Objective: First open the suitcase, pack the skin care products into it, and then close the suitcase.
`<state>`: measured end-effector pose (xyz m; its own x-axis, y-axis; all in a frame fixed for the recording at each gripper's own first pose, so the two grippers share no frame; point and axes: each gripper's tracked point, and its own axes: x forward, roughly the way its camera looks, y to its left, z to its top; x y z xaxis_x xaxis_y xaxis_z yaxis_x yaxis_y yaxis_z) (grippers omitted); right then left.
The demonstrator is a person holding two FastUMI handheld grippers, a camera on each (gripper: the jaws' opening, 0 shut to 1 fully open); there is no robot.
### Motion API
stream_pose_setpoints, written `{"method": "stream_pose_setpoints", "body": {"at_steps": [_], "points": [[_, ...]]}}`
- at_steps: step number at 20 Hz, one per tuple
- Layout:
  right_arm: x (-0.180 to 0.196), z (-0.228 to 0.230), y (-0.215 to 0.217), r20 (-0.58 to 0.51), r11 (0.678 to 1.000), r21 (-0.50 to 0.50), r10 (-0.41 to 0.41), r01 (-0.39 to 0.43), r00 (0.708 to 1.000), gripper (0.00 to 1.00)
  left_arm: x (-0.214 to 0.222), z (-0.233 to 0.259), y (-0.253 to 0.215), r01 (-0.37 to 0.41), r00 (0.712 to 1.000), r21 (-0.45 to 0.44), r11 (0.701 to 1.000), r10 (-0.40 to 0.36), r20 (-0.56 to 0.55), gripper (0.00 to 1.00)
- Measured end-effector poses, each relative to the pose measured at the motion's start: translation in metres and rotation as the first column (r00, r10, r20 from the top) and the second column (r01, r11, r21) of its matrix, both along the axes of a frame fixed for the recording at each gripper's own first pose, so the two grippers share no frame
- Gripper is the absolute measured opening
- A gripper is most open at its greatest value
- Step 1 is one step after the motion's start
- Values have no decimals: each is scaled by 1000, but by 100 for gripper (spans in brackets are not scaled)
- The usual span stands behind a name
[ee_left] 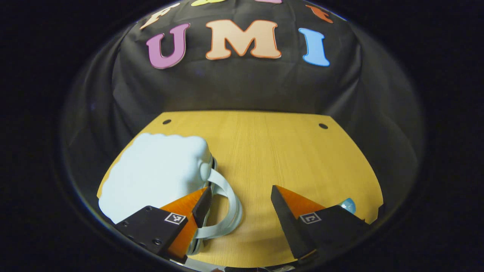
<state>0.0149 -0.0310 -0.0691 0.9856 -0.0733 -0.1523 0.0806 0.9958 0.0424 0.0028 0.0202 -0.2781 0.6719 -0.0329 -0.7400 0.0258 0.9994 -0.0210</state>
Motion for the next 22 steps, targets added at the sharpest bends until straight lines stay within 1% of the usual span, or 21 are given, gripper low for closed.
{"method": "stream_pose_setpoints", "body": {"at_steps": [3, 5, 8, 9, 10, 11, 12, 13, 14, 15, 16, 18, 19, 21, 22], "points": [[3, -7, -1, -19, 1000, -12, -19, 19, 1000, 98, -1, -24, -5, 22, 997, -19, 1000, -23, -69, 91], [4, -10, 0, -28, 1000, -19, -26, 25, 999, 99, -1, -39, -6, 16, 993, -32, 999, -19, -118, 91], [9, -15, 0, -40, 999, -31, -28, 26, 999, 99, 2, -55, -5, 14, 987, -30, 999, -19, -162, 91], [10, -16, 0, -42, 999, -34, -28, 27, 999, 98, 1, -62, -6, 20, 982, -39, 999, -27, -185, 89], [12, -17, -1, -42, 999, -37, -30, 28, 999, 98, 0, -67, -8, 28, 978, -53, 998, -38, -203, 84], [13, -17, 0, -40, 999, -39, -28, 27, 999, 98, -3, -68, -5, 21, 975, -47, 999, -31, -220, 70], [14, -17, 1, -39, 999, -42, -26, 25, 999, 98, -2, -71, -1, 17, 974, -35, 999, -24, -224, 62], [16, -18, 2, -37, 999, -45, -23, 22, 999, 99, -2, -70, 2, 18, 974, -31, 999, -24, -225, 45], [17, -19, 2, -37, 999, -48, -20, 18, 999, 100, -3, -71, 5, 20, 973, -34, 999, -27, -228, 40], [17, -20, 5, -36, 999, -49, -14, 12, 999, 99, -2, -70, 7, 24, 972, -43, 999, -34, -234, 20], [18, -21, 7, -36, 999, -51, -8, 7, 999, 99, -3, -69, 7, 22, 968, -63, 998, -37, -247, 14], [21, -21, 13, -29, 999, -52, 4, -6, 1000, 100, -2, -63, 5, 32, 968, -104, 994, -57, -245, 8], [22, -22, 16, -26, 999, -50, 12, -13, 1000, 100, -2, -56, 4, 34, 971, -106, 994, -58, -232, 7], [24, -22, 22, -22, 999, -39, 24, -25, 999, 100, 0, -45, 6, 17, 977, -69, 997, -31, -212, 4], [25, -23, 26, -22, 999, -32, 30, -31, 999, 98, -1, -40, 5, 20, 976, -60, 998, -33, -214, 4]]}}
